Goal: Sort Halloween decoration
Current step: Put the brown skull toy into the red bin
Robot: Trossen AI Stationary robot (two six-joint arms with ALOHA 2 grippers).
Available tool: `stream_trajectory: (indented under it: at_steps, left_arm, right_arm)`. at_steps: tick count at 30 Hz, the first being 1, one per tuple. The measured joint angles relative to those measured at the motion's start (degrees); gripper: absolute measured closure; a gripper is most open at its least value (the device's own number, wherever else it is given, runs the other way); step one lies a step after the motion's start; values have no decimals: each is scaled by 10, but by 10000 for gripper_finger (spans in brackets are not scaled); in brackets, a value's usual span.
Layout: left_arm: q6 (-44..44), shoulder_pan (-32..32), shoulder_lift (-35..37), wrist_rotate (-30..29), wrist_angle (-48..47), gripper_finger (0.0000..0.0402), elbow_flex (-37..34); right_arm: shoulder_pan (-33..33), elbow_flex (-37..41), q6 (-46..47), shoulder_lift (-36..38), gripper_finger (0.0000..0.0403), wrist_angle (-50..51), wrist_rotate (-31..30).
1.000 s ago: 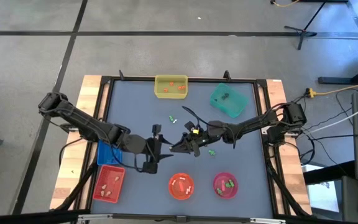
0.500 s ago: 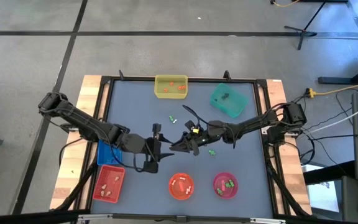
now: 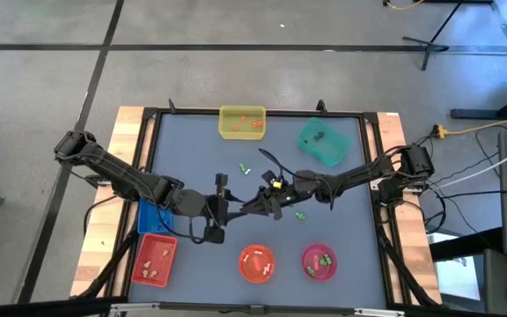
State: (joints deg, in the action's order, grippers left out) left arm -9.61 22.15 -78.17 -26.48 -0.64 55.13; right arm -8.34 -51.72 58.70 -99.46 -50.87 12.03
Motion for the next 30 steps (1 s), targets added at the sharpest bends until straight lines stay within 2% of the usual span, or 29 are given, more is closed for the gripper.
stream_trajectory:
  at_steps: [13, 25, 30]
  left_arm:
    - [0, 0, 0, 0, -2, 347, 0]
    - [0, 0, 0, 0, -2, 354, 0]
    - [0, 0, 0, 0, -1, 355, 0]
  right_arm:
    - [1, 0, 0, 0, 331, 0, -11]
    - [1, 0, 0, 0, 330, 0, -10]
    - [1, 0, -6, 0, 290, 1, -10]
